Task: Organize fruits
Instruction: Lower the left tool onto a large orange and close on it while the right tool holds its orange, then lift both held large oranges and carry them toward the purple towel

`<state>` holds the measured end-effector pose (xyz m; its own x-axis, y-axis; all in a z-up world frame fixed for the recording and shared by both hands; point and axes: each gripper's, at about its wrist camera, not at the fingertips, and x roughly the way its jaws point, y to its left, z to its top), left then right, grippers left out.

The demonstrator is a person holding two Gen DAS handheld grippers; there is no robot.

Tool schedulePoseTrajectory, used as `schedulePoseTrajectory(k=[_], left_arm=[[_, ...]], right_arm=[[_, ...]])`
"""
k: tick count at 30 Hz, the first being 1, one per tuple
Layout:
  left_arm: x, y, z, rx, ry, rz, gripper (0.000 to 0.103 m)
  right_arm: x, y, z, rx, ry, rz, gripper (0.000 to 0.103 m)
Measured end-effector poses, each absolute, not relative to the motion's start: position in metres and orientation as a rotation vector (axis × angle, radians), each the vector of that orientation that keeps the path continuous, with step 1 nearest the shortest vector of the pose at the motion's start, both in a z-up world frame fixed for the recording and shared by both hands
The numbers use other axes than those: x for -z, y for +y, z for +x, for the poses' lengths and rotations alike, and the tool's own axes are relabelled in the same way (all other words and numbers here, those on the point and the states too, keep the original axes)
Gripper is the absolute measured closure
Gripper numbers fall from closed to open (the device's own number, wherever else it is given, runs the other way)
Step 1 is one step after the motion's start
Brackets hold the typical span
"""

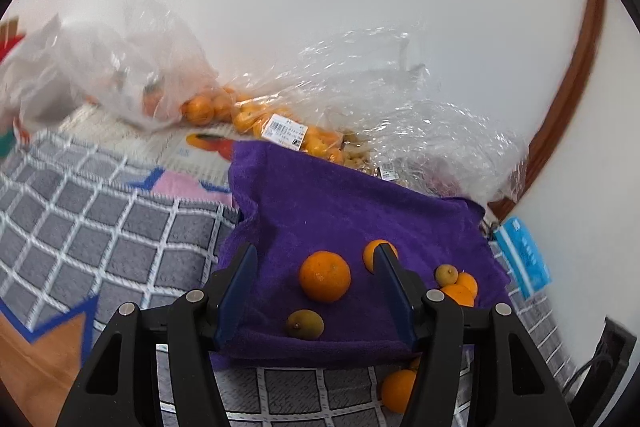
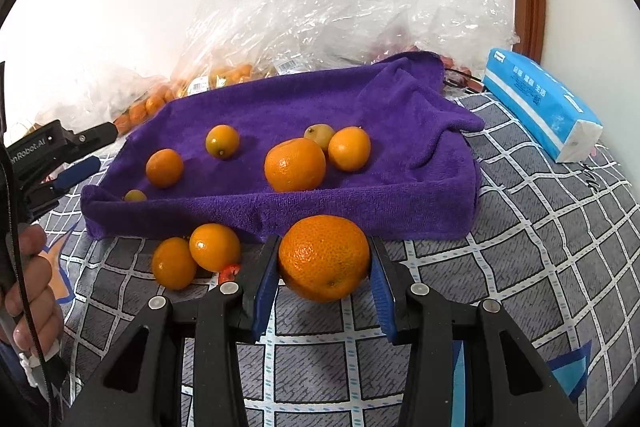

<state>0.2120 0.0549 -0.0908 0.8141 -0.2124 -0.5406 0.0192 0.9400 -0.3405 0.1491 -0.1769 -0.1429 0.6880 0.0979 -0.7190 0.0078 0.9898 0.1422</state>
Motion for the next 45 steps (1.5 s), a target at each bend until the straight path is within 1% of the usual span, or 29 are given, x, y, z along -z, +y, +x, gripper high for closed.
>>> schedulePoseTrajectory(k=[4, 7, 16, 17, 21, 25, 26, 27, 28, 35, 39, 45], left_arm=[[0.077, 0.051, 0.211, 0.137, 0.617, -0.279, 0.046], [0.078, 0.045, 0.207, 0.144, 0.658, -0.258, 0.046], [0.114, 0.009, 0.177, 0.227, 0.785, -0.191, 0.046], [0.116, 0.004, 0.176, 0.249, 0.797, -0.187, 0.044], [0.129, -0.017, 0.18, 0.276, 0.874, -0.127, 0.045], [0.136, -0.029, 0.183, 0.267, 0.887, -0.117, 0.045], [0.139, -0.032, 0.185, 0.262, 0.899, -0.107, 0.054], [0.141, -0.034, 0.187, 0.263, 0.908, -0.104, 0.067], [0.141, -0.034, 0.187, 0.27, 0.911, -0.109, 0.072], [0.139, -0.032, 0.179, 0.239, 0.915, -0.135, 0.072], [0.133, -0.025, 0.165, 0.216, 0.898, -0.152, 0.072], [0.129, -0.013, 0.146, 0.207, 0.919, -0.189, 0.072]], right_arm=[[0.143, -0.174, 0.15, -0.046, 0.818, 0.119, 0.061], [0.143, -0.174, 0.15, -0.038, 0.825, 0.112, 0.061], [0.138, -0.177, 0.136, -0.025, 0.793, 0.078, 0.061], [0.137, -0.178, 0.135, -0.022, 0.789, 0.077, 0.061], [0.135, -0.19, 0.121, -0.008, 0.78, 0.073, 0.061], [0.133, -0.207, 0.104, 0.008, 0.777, 0.087, 0.061], [0.133, -0.21, 0.101, 0.01, 0.779, 0.087, 0.061], [0.132, -0.214, 0.095, 0.013, 0.78, 0.085, 0.061], [0.131, -0.216, 0.091, 0.017, 0.779, 0.083, 0.061], [0.132, -0.222, 0.068, 0.04, 0.788, 0.069, 0.061], [0.13, -0.221, 0.057, 0.043, 0.792, 0.08, 0.061], [0.121, -0.213, 0.044, 0.019, 0.786, 0.118, 0.061]])
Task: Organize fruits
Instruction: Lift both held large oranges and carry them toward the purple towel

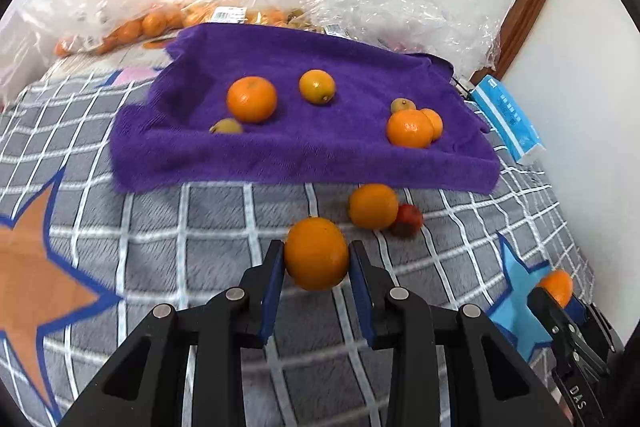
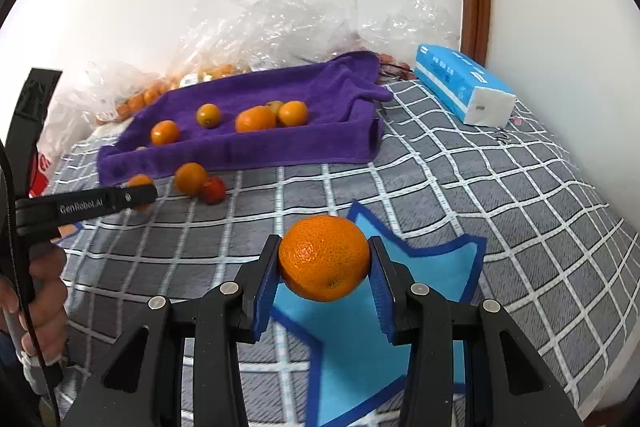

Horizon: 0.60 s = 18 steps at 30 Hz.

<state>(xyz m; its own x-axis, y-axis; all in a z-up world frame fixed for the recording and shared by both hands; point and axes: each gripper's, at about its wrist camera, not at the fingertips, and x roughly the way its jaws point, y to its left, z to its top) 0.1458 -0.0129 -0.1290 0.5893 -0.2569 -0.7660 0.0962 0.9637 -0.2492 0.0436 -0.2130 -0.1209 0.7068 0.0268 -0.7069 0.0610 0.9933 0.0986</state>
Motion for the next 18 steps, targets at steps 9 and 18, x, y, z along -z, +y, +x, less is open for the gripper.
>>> schedulePoseTrajectory(k=[9, 18], left_arm=[[0.113, 0.011, 0.108, 0.159, 0.893, -0.234, 0.072], [0.092, 0.03, 0.087, 0.14, 0.846, -0.285, 0.073]], right_arm=[[0.099, -0.194, 0.033, 0.007, 0.776, 0.099, 0.061], [0.073, -0.187, 0.027, -0.027, 0.767, 0.16, 0.061]])
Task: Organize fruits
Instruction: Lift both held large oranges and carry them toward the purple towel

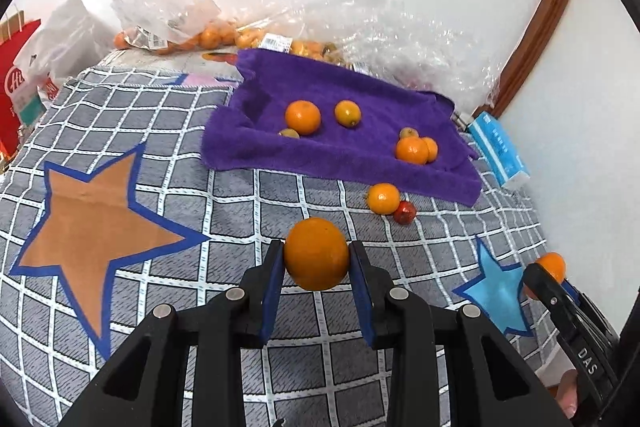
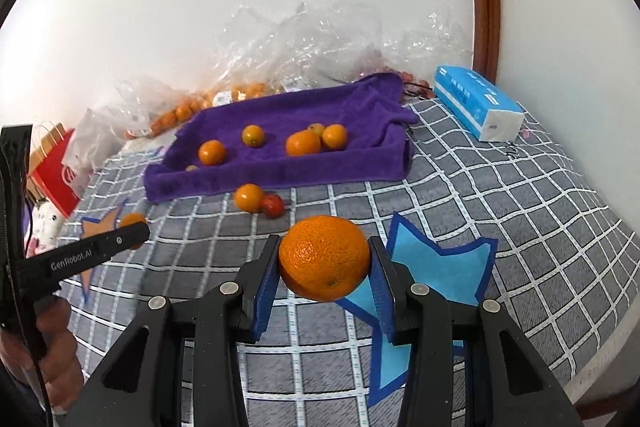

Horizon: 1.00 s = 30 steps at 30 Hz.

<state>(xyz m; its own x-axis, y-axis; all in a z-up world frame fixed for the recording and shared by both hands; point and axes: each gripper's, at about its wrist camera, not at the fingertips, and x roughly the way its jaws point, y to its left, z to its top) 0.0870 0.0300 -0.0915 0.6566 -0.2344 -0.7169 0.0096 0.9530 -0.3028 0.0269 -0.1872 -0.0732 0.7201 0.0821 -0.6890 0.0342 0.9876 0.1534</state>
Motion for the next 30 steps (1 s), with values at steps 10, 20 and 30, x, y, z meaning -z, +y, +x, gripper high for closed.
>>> schedulePoseTrajectory(k=[10, 20, 30], left_arm=[[0.068, 0.042, 0.092, 0.131, 0.797, -0.304, 0.073], [0.041, 0.049, 0.102, 0.124, 0.752, -0.305, 0.073], [0.032, 0.054, 0.115, 0.113, 0.736, -0.291, 0.073]], right_arm=[[0.051, -0.184, 0.05, -0.034, 0.746, 0.159, 0.061], [0.035, -0.188, 0.081, -0.041, 0.744, 0.176, 0.061], [0.029, -0.19, 0.103, -0.041, 0.74, 0.176, 0.061]])
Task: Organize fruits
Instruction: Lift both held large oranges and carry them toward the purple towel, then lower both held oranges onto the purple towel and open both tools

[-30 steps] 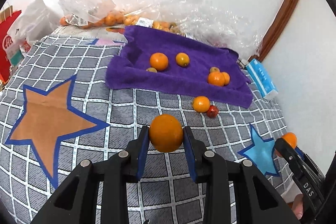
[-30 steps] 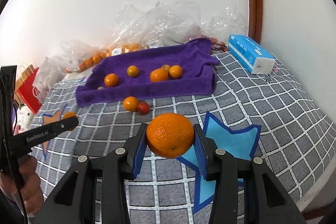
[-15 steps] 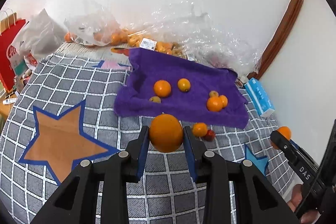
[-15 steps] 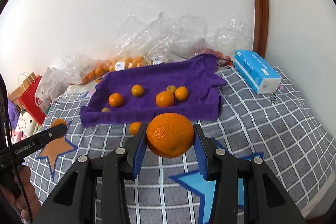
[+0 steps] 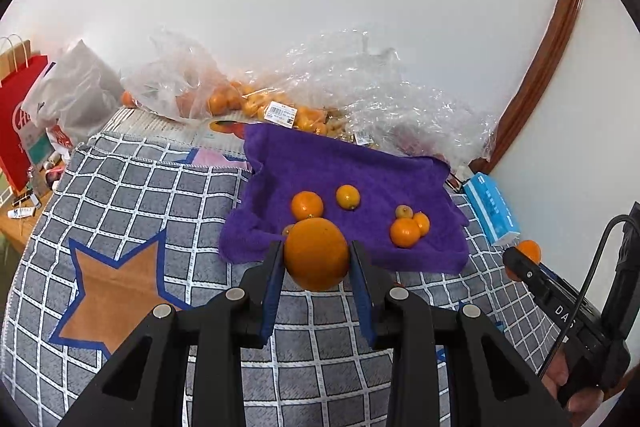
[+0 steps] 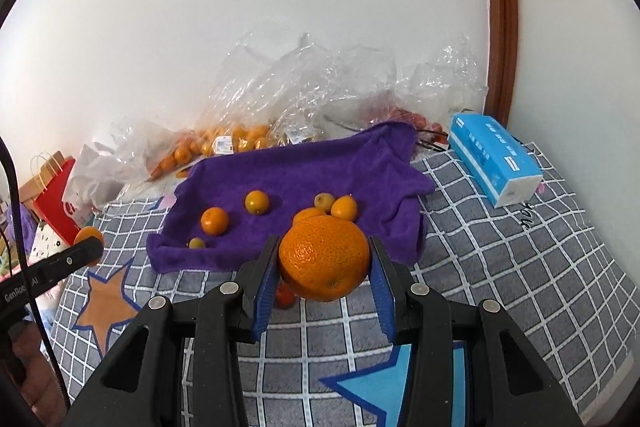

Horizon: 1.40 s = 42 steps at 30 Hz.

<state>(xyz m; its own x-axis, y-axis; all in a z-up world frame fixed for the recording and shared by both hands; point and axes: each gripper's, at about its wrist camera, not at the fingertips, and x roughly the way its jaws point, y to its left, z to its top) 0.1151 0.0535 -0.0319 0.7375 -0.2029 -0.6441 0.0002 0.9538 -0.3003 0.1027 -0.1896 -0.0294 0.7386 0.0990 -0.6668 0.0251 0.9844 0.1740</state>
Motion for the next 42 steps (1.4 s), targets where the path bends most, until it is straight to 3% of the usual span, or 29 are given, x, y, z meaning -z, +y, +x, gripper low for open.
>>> schedulePoseTrajectory(k=[42], left_arm=[[0.042, 0.051, 0.225, 0.085, 0.693, -0.325, 0.073]], right_arm=[[0.047, -0.183, 0.203, -0.046, 0.703, 0.129, 0.061]])
